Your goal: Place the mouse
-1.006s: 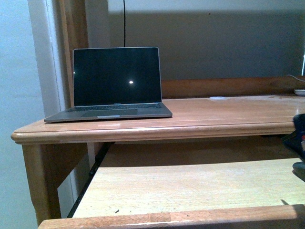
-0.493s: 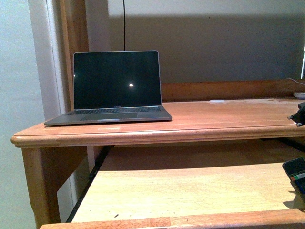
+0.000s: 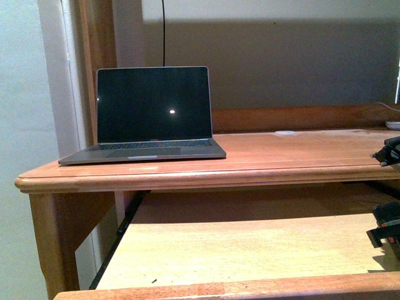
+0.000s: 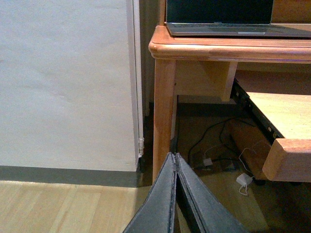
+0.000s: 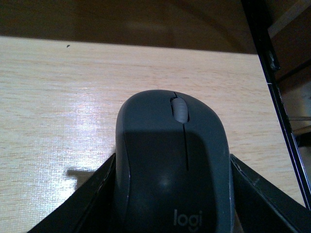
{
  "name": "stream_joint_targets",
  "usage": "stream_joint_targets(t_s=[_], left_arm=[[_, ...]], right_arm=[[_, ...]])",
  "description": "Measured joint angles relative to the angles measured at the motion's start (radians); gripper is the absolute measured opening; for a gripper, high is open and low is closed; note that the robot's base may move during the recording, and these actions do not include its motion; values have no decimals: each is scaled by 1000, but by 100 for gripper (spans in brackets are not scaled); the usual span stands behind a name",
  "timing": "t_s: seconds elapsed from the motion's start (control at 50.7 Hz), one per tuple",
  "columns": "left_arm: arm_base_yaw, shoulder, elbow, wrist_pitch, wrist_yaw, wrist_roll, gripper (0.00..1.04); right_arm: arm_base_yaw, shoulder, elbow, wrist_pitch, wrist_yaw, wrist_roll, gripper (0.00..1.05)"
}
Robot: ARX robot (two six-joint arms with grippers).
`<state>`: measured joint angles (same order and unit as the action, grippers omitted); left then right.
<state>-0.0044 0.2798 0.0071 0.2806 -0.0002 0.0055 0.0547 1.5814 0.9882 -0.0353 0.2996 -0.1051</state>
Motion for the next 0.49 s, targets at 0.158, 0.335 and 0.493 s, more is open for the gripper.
stream_joint_targets(t_s=[0.158, 0.335, 0.493], left_arm=[[0, -52, 0, -52, 0, 0, 3], [0, -98, 0, -98, 0, 0, 3], [0, -265, 0, -274, 0, 0, 3]], right_arm=[[-15, -25, 2, -23, -35, 23, 56], [3, -116, 58, -125, -77, 78, 56], [95, -89, 299, -203, -32, 136, 56]])
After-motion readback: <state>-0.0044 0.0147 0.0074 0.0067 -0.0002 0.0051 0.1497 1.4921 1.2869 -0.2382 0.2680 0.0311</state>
